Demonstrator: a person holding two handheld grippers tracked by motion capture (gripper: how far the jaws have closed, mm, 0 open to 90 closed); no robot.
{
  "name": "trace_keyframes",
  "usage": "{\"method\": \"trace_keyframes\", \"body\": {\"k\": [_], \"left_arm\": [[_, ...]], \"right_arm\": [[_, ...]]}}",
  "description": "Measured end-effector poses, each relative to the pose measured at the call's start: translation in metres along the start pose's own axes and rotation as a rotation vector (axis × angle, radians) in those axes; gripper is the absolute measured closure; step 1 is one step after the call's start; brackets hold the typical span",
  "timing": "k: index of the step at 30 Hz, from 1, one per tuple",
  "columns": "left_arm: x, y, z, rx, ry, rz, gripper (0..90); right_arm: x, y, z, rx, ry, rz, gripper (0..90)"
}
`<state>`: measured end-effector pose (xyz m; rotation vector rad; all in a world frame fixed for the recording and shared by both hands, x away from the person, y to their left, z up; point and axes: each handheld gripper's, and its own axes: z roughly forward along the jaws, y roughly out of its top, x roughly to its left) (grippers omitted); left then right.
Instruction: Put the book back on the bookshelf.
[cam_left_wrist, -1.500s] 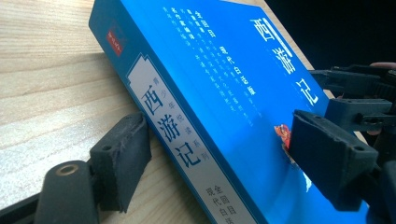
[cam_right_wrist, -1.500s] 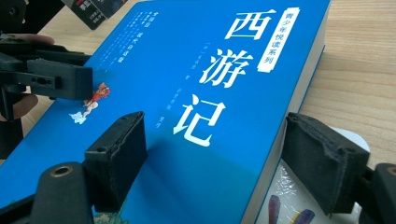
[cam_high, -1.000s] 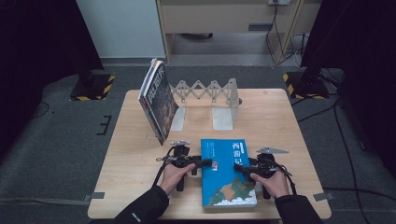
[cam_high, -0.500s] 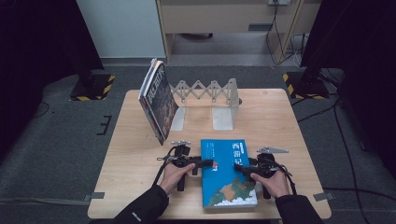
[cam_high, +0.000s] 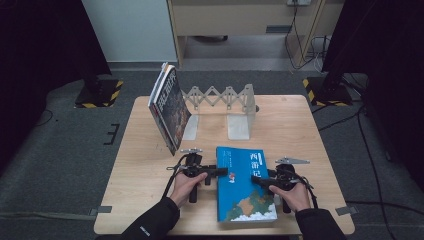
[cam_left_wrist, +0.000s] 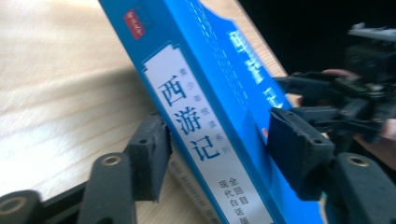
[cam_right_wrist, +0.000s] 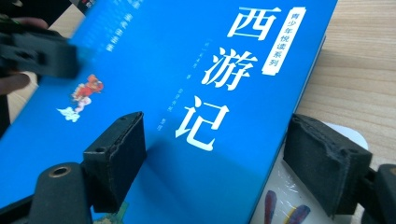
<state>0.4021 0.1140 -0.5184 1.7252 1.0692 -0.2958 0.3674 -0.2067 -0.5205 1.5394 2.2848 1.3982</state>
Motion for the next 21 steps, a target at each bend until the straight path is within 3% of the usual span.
{"method": "trace_keyframes", "body": {"k": [7,14,21], "left_arm": [[0.0,0.0,0.004,0.016,0.006,0.004,39.3],[0.0,-0.001,0.015,0.047,-0.021,-0.019,38.3],[-0.004,-0.002,0.015,0.05,0.02,0.003,38.4]], "right_arm": [[0.001,0.0,0.0,0.005,-0.004,-0.009,21.2],[0.002,0.001,0.001,0.007,0.008,-0.03,21.4],[0.002,0.001,0.001,0.01,0.008,-0.03,21.5]]}}
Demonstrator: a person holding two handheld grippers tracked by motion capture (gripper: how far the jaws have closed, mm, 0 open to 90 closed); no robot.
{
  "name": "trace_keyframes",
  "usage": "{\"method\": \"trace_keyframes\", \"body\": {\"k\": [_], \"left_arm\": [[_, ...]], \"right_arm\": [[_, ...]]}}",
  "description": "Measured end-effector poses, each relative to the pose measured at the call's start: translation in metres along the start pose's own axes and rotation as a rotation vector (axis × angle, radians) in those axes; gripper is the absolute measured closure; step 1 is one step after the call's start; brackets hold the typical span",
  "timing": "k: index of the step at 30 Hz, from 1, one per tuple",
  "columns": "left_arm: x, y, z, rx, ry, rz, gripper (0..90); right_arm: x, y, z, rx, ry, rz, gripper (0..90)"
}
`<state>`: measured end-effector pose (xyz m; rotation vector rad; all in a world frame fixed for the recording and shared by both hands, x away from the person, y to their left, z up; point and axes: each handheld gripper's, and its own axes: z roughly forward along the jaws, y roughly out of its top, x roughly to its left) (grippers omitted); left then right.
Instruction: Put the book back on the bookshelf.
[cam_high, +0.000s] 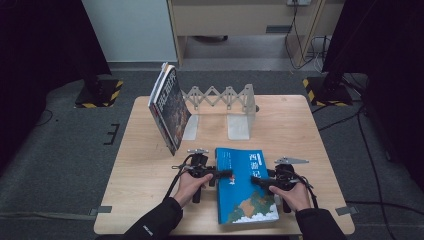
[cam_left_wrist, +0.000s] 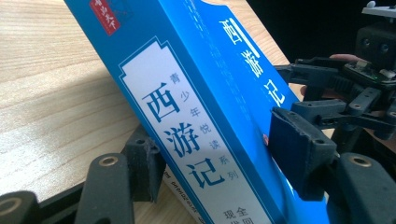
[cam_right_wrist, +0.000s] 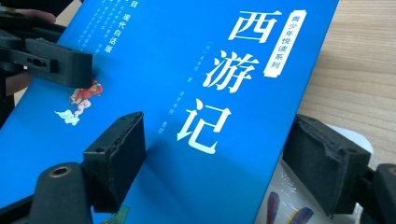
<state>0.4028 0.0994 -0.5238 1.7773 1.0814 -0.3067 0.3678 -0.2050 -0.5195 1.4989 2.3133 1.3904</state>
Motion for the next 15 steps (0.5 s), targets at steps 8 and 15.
{"method": "trace_keyframes", "body": {"k": [8,15], "left_arm": [[0.0011,-0.002,0.0008,-0.005,0.006,0.003,37.6],[0.0004,-0.0033,0.0021,-0.002,0.019,0.008,34.8]], "right_arm": [[-0.0026,-0.0001,-0.0073,0.001,-0.017,-0.015,24.4],[-0.0023,-0.0011,-0.0076,-0.004,-0.01,-0.018,27.7]]}}
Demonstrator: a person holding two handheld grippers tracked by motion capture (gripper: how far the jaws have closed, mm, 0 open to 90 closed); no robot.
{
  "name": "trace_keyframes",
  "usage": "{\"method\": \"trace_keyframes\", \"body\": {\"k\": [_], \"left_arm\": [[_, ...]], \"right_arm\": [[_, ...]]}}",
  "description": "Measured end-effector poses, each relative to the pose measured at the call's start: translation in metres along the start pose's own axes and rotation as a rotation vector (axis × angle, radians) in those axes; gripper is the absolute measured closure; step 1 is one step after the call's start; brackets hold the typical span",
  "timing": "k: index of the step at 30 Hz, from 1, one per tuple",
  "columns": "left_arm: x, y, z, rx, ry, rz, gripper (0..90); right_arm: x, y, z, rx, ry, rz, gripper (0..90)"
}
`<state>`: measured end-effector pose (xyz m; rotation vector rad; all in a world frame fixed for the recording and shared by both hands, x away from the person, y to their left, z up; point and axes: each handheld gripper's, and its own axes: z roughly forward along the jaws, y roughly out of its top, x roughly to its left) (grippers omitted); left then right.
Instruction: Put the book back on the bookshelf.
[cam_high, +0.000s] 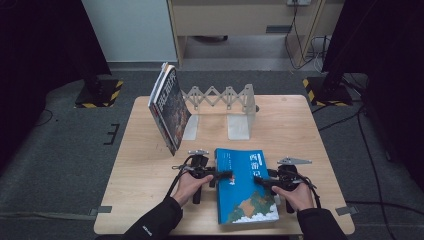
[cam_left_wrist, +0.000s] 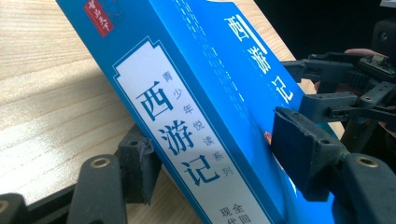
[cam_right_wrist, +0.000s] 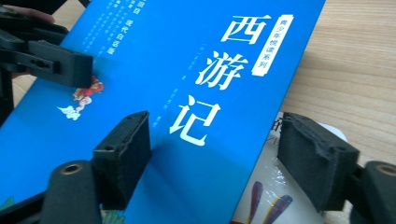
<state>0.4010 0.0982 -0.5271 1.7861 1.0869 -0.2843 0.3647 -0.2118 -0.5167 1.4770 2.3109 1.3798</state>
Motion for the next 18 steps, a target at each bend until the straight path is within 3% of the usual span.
{"method": "trace_keyframes", "body": {"k": [5,10,18], "left_arm": [[0.0004,0.0006,-0.0012,-0.005,-0.009,-0.009,35.9],[-0.0019,0.0043,-0.0069,-0.029,-0.041,-0.019,43.8],[-0.0058,0.0052,-0.0026,-0.011,-0.03,0.0,42.8]], "right_arm": [[0.0011,-0.0002,0.0011,0.0,0.003,0.006,27.9],[0.001,0.0008,0.0006,0.008,0.001,0.012,28.0],[0.002,0.0022,0.0018,0.01,0.003,-0.001,28.2]]}}
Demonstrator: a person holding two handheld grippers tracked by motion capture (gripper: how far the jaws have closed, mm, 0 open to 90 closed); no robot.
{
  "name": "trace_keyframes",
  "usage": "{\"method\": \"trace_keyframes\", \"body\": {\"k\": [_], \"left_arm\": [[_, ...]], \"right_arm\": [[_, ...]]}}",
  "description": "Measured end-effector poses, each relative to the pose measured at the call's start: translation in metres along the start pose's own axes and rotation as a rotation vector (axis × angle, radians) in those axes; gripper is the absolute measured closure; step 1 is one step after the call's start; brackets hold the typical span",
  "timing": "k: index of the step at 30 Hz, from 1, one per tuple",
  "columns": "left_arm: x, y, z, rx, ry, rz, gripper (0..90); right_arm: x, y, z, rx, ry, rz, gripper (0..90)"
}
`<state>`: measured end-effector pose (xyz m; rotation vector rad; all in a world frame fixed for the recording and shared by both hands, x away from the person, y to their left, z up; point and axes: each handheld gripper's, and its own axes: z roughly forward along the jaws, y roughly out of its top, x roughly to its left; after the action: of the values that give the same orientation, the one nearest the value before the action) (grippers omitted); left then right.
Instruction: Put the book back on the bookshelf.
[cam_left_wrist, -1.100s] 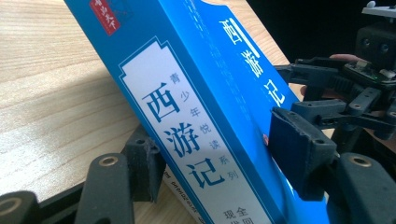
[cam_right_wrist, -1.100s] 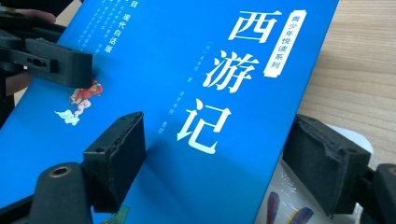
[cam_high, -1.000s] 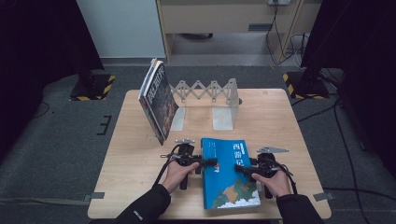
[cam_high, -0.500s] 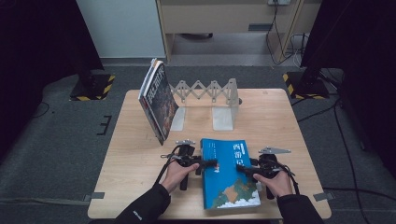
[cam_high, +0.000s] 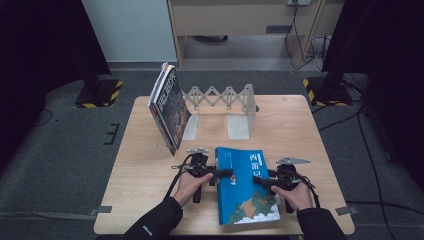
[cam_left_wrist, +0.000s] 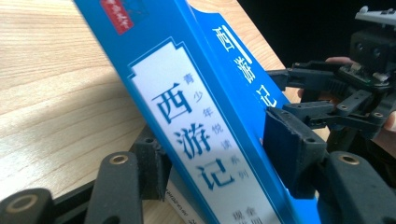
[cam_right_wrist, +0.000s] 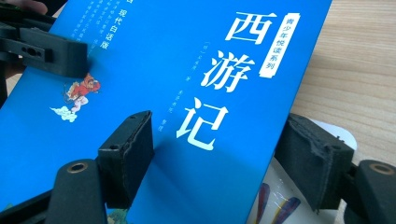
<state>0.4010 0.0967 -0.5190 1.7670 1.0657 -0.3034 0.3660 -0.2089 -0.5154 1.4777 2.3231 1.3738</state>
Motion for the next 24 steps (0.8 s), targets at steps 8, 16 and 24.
{"method": "trace_keyframes", "body": {"k": [8,16,24], "left_arm": [[0.0004,-0.0011,0.0014,0.016,-0.005,-0.012,43.4],[0.0003,-0.0024,0.0,0.011,-0.005,-0.024,45.1],[0.0011,-0.0014,0.0019,0.022,-0.006,-0.026,44.1]], "right_arm": [[0.001,0.0018,0.0021,0.006,0.013,-0.016,28.5],[0.0014,-0.0011,0.0006,-0.004,0.017,-0.007,29.0],[0.003,-0.0003,0.0005,0.006,0.011,0.001,29.6]]}}
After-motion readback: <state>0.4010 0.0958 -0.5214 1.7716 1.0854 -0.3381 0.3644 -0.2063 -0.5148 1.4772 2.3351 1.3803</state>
